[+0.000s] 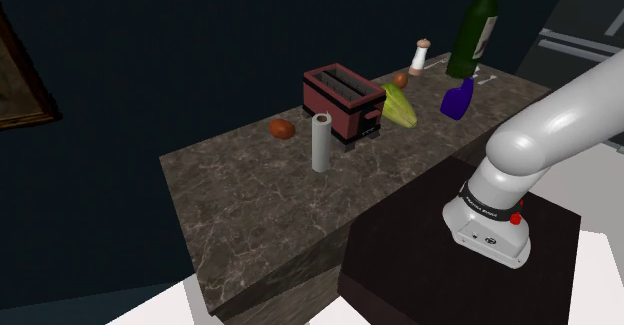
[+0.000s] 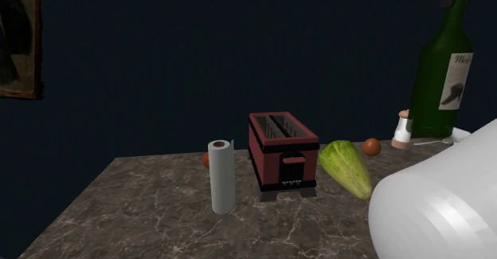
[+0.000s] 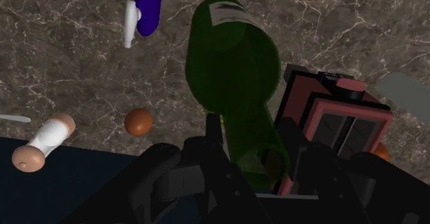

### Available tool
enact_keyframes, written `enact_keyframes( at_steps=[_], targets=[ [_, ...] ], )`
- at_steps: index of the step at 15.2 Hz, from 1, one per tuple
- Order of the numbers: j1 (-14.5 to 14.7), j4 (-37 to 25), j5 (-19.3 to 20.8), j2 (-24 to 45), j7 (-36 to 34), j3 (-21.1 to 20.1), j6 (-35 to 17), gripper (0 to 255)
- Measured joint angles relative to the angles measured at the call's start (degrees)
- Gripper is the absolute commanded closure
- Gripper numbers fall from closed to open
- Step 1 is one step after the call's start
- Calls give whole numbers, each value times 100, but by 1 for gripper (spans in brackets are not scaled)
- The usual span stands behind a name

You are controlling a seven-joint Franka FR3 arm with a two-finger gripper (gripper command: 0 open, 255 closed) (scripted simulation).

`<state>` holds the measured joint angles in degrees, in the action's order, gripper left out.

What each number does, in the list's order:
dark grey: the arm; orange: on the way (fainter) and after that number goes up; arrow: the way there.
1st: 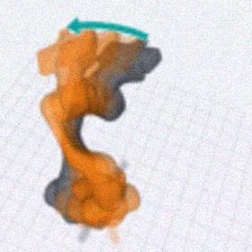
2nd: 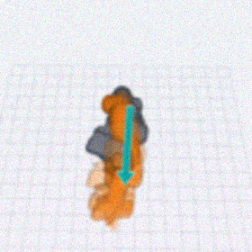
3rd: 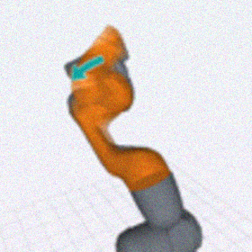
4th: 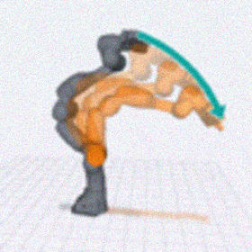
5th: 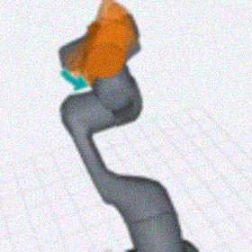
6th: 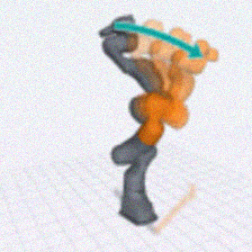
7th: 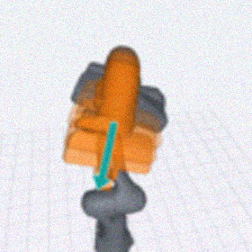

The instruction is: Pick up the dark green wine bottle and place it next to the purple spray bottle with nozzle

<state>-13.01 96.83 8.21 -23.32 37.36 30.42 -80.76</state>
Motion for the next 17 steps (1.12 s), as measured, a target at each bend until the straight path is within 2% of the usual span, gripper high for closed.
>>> enact_keyframes(
  at_steps=[17],
  targets=[
    [-159,1834,249,-572,-155,-14,-1296,255]
  ],
)
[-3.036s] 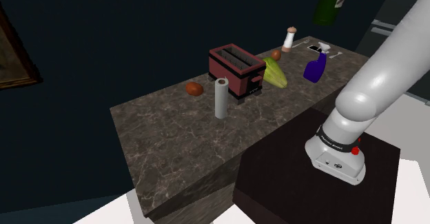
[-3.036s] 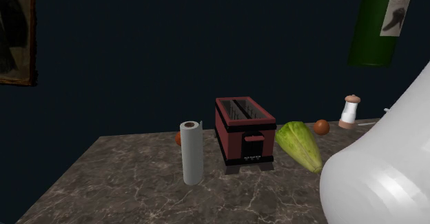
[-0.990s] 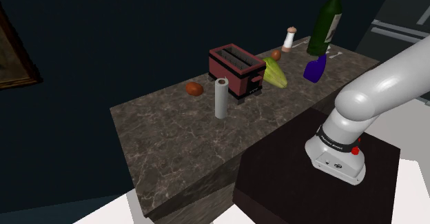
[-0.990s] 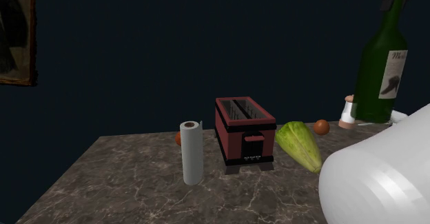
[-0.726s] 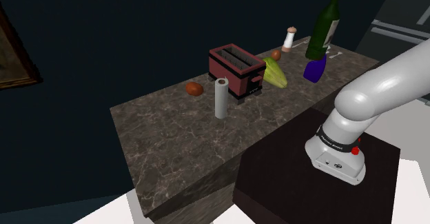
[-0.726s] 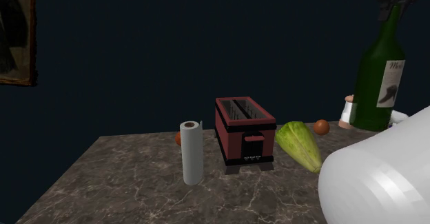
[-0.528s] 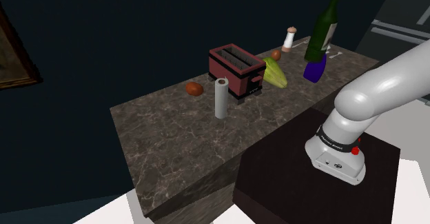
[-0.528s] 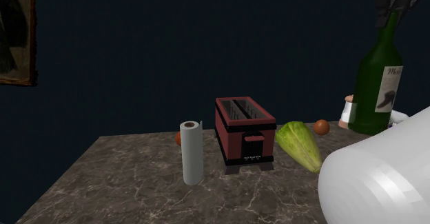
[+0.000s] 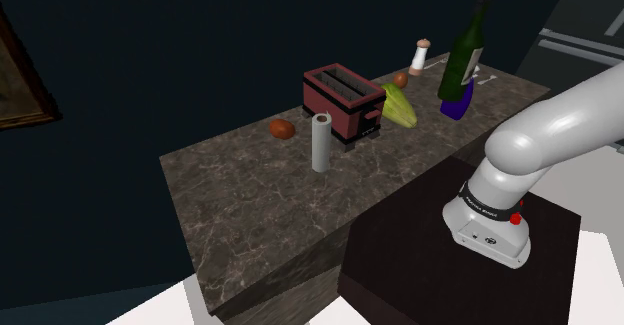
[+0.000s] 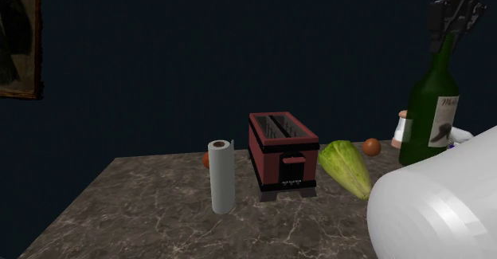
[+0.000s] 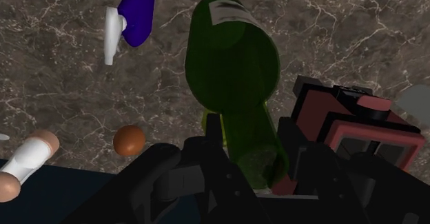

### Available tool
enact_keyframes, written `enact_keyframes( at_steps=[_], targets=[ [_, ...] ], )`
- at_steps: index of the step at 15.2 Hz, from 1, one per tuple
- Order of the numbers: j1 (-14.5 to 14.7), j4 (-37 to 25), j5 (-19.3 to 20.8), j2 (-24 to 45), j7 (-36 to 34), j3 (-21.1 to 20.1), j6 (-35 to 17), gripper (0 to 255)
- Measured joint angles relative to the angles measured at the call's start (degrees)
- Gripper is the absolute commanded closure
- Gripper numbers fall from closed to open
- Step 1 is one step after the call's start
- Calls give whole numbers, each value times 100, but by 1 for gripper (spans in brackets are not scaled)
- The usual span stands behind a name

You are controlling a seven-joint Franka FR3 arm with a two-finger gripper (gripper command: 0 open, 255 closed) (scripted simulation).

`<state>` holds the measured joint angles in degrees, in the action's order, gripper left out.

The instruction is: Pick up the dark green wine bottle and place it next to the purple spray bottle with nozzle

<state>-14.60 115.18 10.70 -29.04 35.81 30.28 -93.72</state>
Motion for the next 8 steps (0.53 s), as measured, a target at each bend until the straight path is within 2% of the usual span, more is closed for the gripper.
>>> enact_keyframes(
  at_steps=[8],
  targets=[
    [-59,688,92,-117,-21,72,-580,255]
  ],
)
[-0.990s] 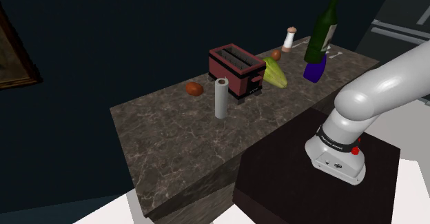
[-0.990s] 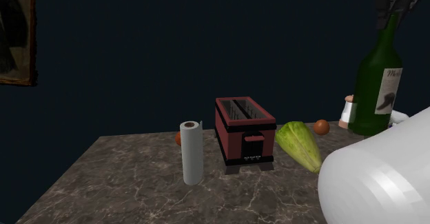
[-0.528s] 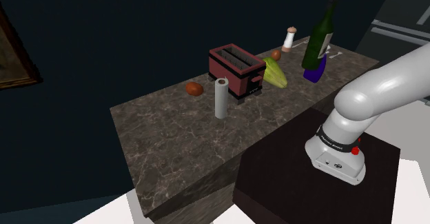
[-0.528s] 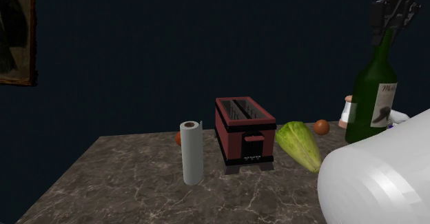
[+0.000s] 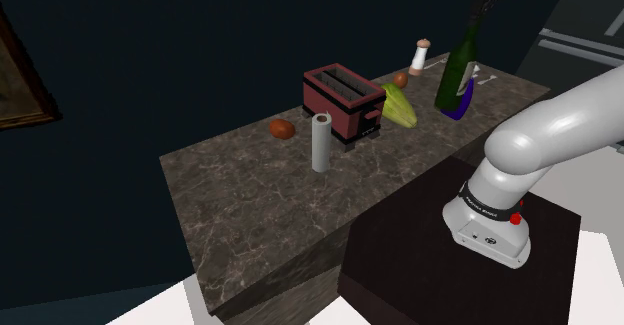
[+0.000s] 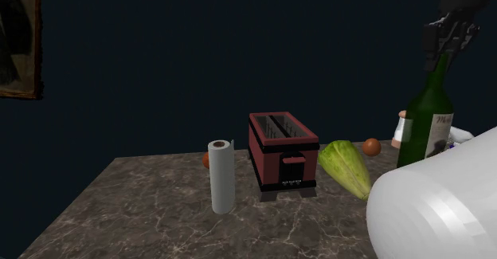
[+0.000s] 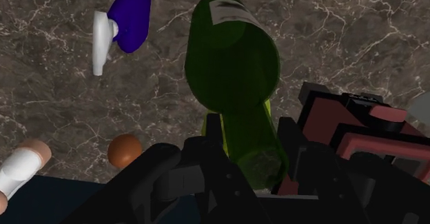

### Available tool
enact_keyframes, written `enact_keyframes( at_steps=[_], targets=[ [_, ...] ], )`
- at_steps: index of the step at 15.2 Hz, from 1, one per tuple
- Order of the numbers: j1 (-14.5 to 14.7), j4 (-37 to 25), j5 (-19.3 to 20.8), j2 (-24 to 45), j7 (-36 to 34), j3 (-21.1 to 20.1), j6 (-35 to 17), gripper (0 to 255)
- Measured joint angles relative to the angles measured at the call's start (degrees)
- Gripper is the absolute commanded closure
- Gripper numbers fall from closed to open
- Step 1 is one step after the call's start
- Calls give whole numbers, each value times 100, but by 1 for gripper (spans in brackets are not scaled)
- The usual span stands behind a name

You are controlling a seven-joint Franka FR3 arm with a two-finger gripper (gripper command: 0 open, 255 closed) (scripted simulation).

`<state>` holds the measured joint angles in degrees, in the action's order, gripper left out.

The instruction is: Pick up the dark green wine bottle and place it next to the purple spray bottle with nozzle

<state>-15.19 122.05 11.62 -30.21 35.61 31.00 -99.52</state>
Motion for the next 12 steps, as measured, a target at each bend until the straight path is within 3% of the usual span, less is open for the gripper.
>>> enact_keyframes(
  at_steps=[12],
  targets=[
    [-65,933,123,-18,0,173,-921,255]
  ],
)
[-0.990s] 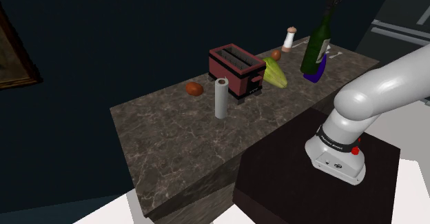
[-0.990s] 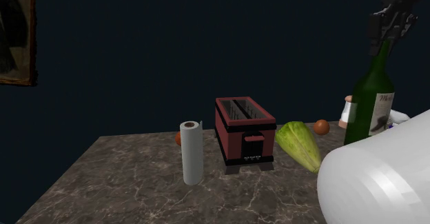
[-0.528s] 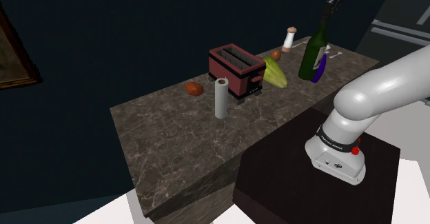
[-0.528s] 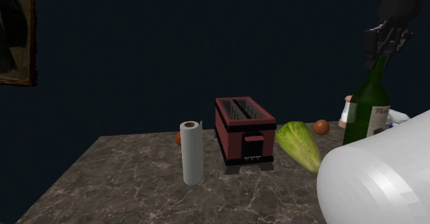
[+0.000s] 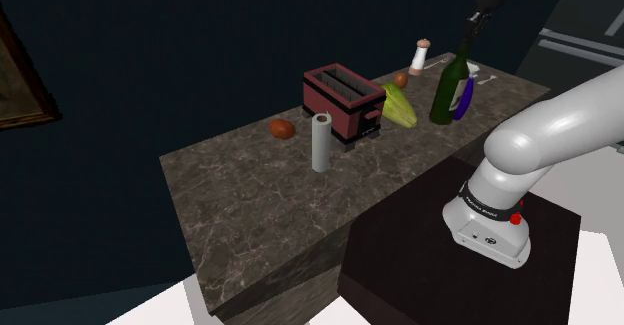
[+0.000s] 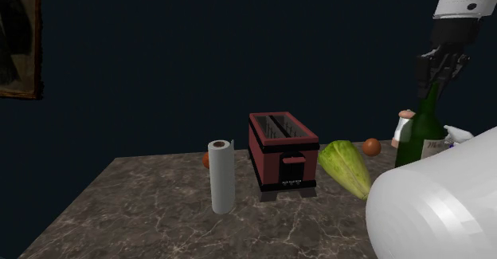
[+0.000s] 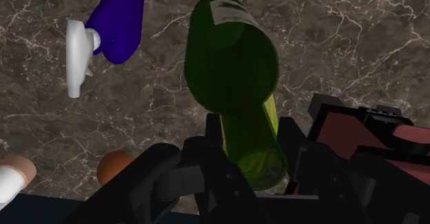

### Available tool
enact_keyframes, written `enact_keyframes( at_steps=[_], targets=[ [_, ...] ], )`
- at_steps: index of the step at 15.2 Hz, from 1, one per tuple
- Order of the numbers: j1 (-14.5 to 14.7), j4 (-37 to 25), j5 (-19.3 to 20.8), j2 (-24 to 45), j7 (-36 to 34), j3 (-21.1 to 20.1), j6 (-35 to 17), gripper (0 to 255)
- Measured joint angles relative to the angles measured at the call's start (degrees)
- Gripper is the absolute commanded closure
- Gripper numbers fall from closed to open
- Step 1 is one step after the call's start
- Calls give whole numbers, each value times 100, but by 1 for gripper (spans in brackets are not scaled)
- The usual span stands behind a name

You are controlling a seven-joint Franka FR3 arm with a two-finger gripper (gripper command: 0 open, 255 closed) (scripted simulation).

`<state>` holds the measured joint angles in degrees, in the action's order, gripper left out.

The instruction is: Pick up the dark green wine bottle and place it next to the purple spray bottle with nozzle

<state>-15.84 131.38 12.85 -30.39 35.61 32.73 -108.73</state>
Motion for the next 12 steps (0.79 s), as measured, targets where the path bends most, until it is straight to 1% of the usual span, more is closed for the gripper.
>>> enact_keyframes(
  at_steps=[9,12],
  targets=[
    [-30,598,78,86,17,156,-683,255],
    [-23,643,77,131,37,194,-775,255]
  ],
)
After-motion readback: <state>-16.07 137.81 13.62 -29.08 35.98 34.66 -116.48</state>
